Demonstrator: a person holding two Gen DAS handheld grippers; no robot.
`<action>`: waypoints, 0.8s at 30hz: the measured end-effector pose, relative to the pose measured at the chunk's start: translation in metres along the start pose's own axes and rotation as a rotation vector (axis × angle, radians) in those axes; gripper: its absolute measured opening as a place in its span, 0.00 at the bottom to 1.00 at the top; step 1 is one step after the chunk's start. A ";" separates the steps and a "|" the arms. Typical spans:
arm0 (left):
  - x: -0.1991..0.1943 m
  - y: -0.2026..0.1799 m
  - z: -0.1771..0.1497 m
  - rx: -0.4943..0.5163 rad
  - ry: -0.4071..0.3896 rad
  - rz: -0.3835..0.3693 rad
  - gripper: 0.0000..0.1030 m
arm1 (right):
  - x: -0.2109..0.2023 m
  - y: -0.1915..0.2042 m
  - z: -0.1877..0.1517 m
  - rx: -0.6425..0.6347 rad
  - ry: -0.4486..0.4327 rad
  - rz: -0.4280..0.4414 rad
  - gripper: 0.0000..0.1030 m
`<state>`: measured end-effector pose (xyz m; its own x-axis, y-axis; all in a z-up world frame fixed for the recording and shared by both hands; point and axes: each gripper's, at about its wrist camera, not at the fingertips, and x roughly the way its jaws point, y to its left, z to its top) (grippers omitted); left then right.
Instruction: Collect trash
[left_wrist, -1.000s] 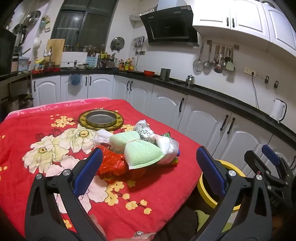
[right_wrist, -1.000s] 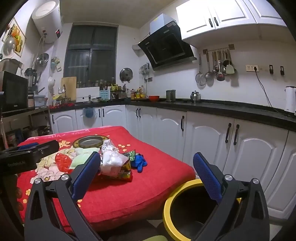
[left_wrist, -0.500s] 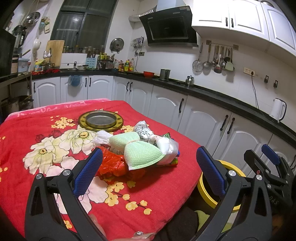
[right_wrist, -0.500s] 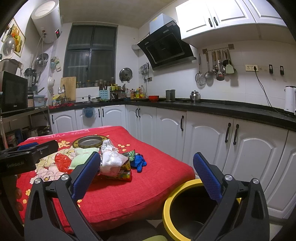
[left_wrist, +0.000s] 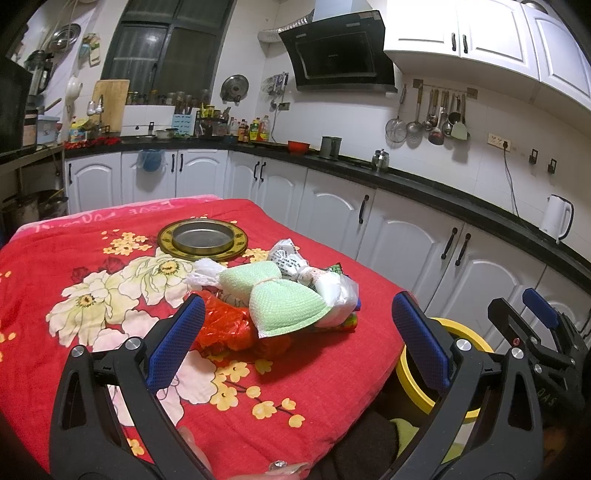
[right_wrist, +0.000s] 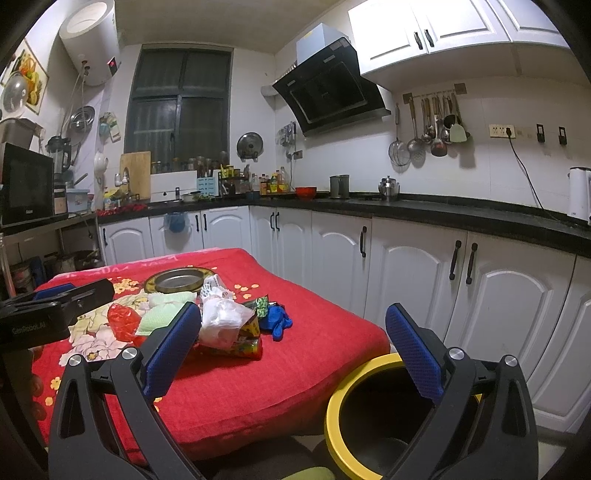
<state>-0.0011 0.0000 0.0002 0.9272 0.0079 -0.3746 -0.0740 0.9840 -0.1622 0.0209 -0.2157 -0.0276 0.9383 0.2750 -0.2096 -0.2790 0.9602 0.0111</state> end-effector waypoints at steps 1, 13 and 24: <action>0.000 0.000 0.000 -0.001 0.001 0.000 0.91 | 0.000 0.000 0.000 -0.001 0.000 0.000 0.94; -0.006 0.004 0.007 -0.015 0.004 0.004 0.90 | 0.011 -0.004 -0.015 -0.004 0.020 0.017 0.94; 0.003 0.037 0.016 -0.096 0.008 0.015 0.90 | 0.028 0.020 -0.009 -0.040 0.085 0.113 0.94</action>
<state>0.0048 0.0392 0.0073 0.9227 0.0202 -0.3849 -0.1224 0.9623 -0.2430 0.0399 -0.1895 -0.0425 0.8802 0.3746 -0.2916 -0.3913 0.9203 0.0010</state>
